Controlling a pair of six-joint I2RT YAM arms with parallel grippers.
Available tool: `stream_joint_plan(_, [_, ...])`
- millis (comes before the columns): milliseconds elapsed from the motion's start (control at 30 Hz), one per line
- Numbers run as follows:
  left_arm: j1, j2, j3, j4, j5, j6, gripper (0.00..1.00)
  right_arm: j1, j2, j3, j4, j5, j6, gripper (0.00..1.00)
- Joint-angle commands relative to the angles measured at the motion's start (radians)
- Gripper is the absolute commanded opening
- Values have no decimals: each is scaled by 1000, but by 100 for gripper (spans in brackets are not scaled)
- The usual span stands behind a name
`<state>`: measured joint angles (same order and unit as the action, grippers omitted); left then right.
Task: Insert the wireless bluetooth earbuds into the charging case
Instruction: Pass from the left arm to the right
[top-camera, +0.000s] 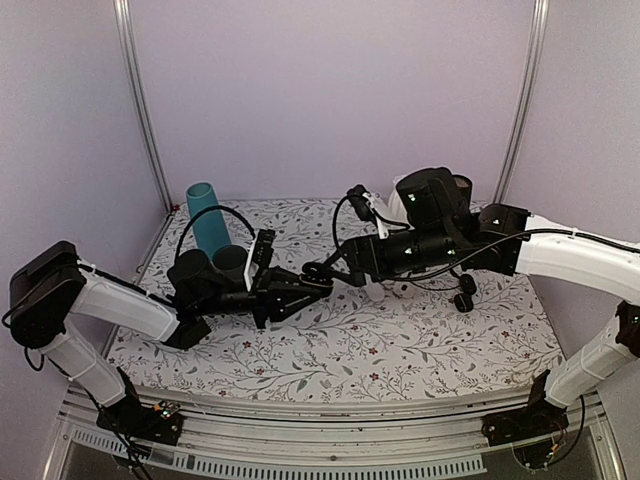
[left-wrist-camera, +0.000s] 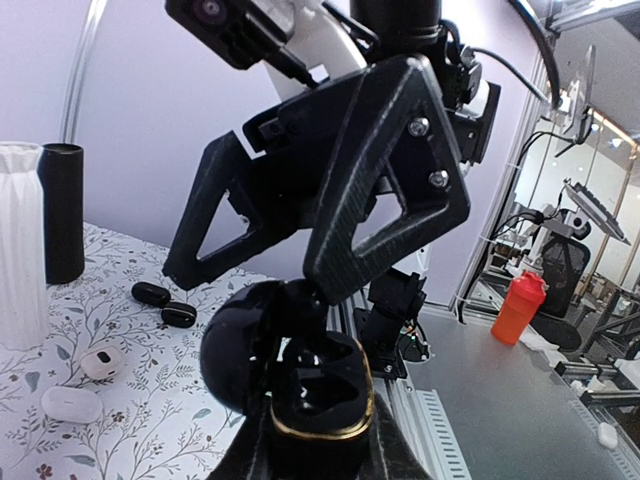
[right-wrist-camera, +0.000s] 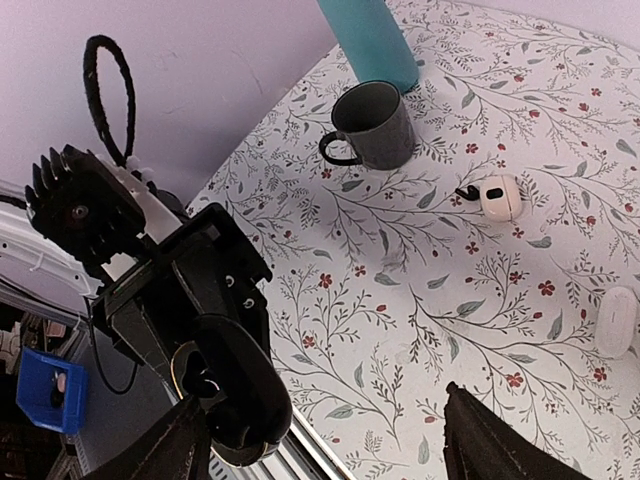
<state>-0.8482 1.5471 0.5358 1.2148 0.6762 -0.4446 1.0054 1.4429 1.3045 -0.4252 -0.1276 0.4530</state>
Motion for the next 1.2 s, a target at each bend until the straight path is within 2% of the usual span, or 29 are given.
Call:
stream_joint_plan(0, [0,-36,-2,42,-3,1,0,-22,1,-26,24,-52,31,80])
stream_joint_plan(267, [0,-40,-5,50,-10,2,0,-30,-13,-52,25,-72,37,80])
stream_joint_plan(667, [0,-62,-34,118,-37,36,0,-31,-31,-134,132,-212,73,79])
stream_joint_plan(1167, [-6,-61,-28,117,10,49,0,-31,-136,-165,264,-181,95,80])
